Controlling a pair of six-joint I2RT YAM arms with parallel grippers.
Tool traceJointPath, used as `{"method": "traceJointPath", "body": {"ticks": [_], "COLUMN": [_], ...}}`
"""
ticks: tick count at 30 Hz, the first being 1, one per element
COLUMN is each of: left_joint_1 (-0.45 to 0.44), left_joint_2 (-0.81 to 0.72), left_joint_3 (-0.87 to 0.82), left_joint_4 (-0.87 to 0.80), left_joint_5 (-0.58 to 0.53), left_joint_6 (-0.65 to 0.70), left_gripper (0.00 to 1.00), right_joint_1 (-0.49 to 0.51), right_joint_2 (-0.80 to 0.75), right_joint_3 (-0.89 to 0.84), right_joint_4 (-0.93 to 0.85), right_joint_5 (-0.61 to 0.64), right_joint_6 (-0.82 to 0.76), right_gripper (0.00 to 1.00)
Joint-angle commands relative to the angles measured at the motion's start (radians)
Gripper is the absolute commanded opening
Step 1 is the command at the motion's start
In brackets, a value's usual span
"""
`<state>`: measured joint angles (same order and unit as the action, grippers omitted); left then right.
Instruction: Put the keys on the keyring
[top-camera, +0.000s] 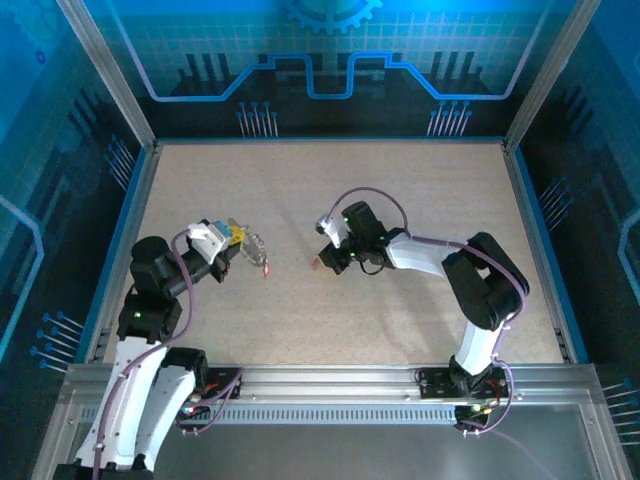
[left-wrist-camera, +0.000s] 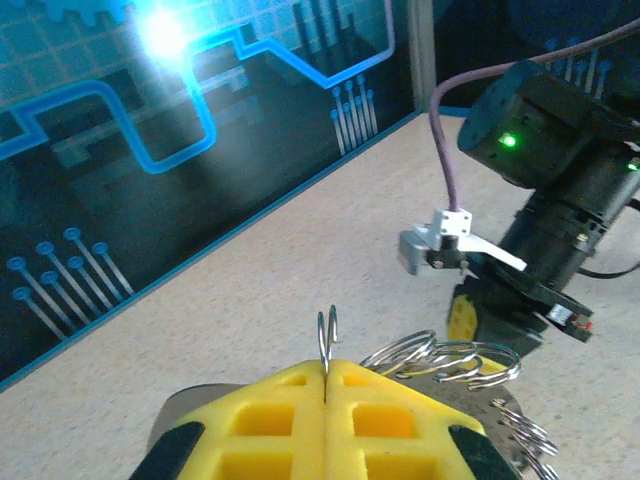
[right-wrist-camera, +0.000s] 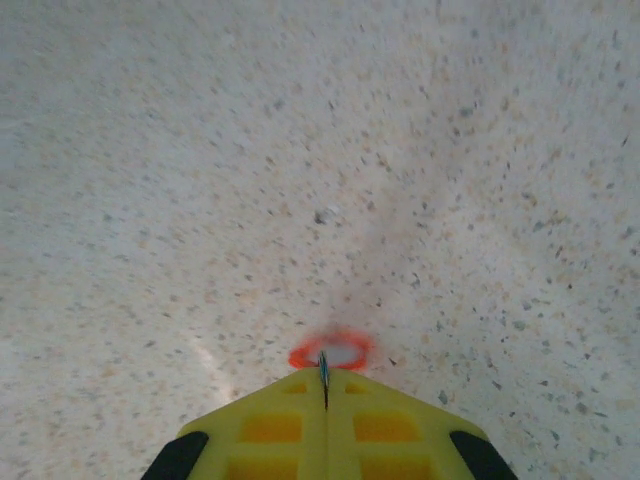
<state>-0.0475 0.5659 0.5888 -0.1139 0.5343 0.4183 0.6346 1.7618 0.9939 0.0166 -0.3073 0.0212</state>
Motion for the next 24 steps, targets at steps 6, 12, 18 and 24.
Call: {"method": "traceJointPath", "body": {"ticks": [6, 12, 18, 24], "left_joint_1": [-0.130, -0.217, -0.286, -0.345], "left_joint_2": [0.011, 0.041, 0.091, 0.134], "left_joint_3": [-0.010, -0.009, -0.017, -0.006], "left_joint_4": [0.044, 0.053, 0.090, 0.086], "left_joint_5": [0.075, 0.060, 0.019, -0.039], "left_joint_6": [0.032, 0.062, 0.095, 0.162], "left_gripper": [0.00, 0.00, 0.00, 0.00], "right_joint_1": [0.007, 0.040, 0.095, 0.174], "right_joint_2": [-0.244, -0.415, -0.500, -0.509], "right_joint_3": [-0.086, -0.174, -0.164, -0.135], "right_joint_4": [0.074, 0.120, 0.094, 0.089], "right_joint_5": [-0.022, -0.025, -0.027, 0.011], "right_joint_6": [-0.098, -0.336, -0.442, -0.455], "right_gripper": [0.00, 0.00, 0.00, 0.00]}}
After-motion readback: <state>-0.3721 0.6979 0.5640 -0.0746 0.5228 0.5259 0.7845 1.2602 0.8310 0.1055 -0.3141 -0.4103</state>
